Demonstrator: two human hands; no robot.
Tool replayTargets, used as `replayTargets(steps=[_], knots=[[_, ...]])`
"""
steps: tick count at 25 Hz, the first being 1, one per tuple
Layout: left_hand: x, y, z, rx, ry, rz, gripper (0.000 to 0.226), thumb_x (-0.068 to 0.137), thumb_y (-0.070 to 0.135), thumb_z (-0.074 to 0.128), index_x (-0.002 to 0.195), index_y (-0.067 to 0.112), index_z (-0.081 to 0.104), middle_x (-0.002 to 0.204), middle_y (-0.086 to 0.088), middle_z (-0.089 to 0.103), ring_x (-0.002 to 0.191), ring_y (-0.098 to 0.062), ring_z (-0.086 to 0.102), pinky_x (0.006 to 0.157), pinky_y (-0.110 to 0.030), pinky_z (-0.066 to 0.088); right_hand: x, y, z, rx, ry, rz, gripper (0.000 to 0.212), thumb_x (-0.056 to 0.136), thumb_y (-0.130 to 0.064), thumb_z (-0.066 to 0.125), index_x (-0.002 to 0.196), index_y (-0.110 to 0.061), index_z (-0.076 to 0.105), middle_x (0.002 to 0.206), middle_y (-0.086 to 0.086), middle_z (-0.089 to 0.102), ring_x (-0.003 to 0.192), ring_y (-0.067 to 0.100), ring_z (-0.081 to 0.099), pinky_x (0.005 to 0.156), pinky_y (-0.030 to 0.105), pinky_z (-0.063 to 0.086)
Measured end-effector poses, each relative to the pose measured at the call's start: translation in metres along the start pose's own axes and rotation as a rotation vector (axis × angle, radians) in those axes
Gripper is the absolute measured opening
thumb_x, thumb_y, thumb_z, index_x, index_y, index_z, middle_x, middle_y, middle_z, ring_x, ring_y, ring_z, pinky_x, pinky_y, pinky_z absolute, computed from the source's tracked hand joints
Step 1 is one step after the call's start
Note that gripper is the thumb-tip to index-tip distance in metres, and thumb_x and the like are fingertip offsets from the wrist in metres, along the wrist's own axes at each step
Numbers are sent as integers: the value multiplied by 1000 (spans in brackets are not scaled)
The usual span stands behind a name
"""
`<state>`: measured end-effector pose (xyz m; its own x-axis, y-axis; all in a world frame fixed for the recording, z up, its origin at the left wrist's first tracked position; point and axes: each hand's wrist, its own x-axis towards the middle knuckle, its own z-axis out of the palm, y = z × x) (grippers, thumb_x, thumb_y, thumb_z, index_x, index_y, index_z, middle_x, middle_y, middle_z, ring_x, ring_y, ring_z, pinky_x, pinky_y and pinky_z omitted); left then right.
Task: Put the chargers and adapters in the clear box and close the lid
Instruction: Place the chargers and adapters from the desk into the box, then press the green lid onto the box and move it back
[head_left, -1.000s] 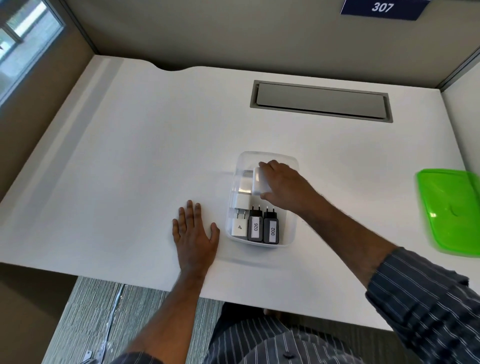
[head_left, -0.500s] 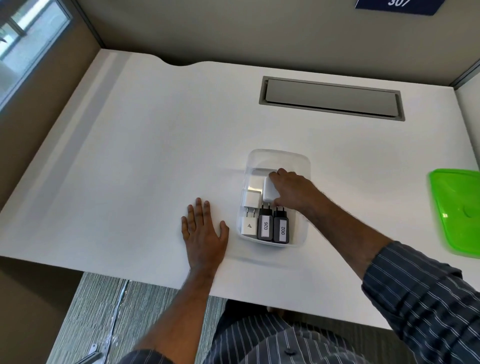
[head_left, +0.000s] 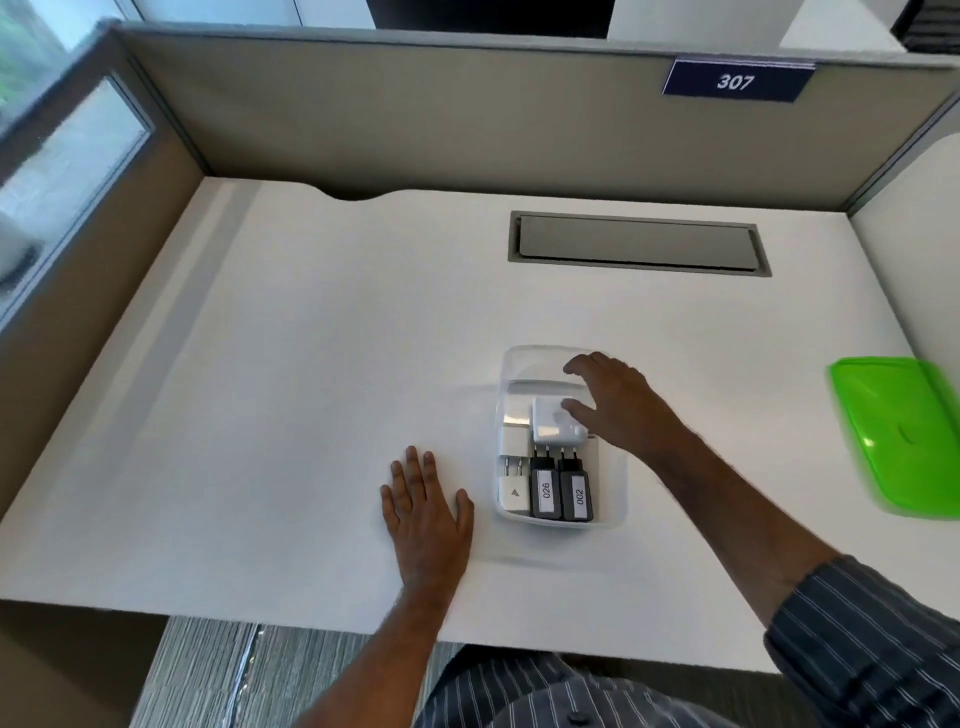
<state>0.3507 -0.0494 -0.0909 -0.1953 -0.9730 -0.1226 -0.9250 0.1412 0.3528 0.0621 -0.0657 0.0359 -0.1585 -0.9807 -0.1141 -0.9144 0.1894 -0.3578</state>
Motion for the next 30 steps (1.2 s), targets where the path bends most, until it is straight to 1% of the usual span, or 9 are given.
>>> replayTargets(steps=[3,5,7,9,13,18,22,26,30], knots=[[7,-6,-8,-60,-21,22,67,98,40,52,157,12,37,171,-9,26,160,-31,20,130,-51,14,-12,7,-5,8,182,-12,41,90,-28,70,127,-16,57,127,0,57,115,25,57,98,45,44],[22,-11,-16,-98,-29,58,58,96,32,61,148,12,48,165,-8,37,156,-30,30,129,-52,19,-19,11,-6,39,250,22,43,89,-30,70,128,-19,54,129,-4,54,118,23,55,97,42,42],[39,-11,-27,-124,-50,71,53,97,30,62,146,13,51,162,-5,43,154,-28,34,128,-50,20,-26,14,-5,71,283,79,47,90,-35,68,132,-22,50,134,-6,50,123,21,51,97,38,37],[56,-5,-39,-160,-57,73,52,99,31,59,148,14,49,161,-4,44,153,-25,35,128,-49,19,-34,18,0,101,305,142,53,93,-40,64,139,-23,46,142,-6,47,130,20,46,101,37,35],[91,25,-62,-263,-26,128,49,105,31,51,150,14,46,161,-5,45,153,-25,35,128,-50,19,-56,37,9,128,267,296,62,98,-48,56,151,-21,39,156,-1,40,143,21,36,112,43,31],[122,79,-83,-400,58,182,45,106,34,48,149,17,46,157,-2,50,149,-23,40,124,-43,22,-81,74,20,141,229,432,67,97,-50,57,153,-18,39,158,4,40,146,25,37,114,46,33],[126,130,-79,-339,110,370,46,103,30,57,146,17,49,154,-4,54,146,-26,46,121,-43,27,-101,116,21,146,181,536,73,94,-52,60,156,-23,34,163,4,33,150,24,31,117,45,29],[111,181,-63,-235,33,458,55,99,30,64,149,16,48,156,-5,52,151,-30,40,124,-49,24,-116,160,10,151,155,582,75,94,-54,58,158,-26,29,165,3,27,151,24,26,118,45,26],[88,237,-40,-143,-62,503,61,97,35,67,151,14,49,158,-6,50,156,-31,32,126,-48,20,-136,208,-7,166,160,630,77,94,-52,59,159,-25,27,166,4,25,152,25,25,118,47,25]])
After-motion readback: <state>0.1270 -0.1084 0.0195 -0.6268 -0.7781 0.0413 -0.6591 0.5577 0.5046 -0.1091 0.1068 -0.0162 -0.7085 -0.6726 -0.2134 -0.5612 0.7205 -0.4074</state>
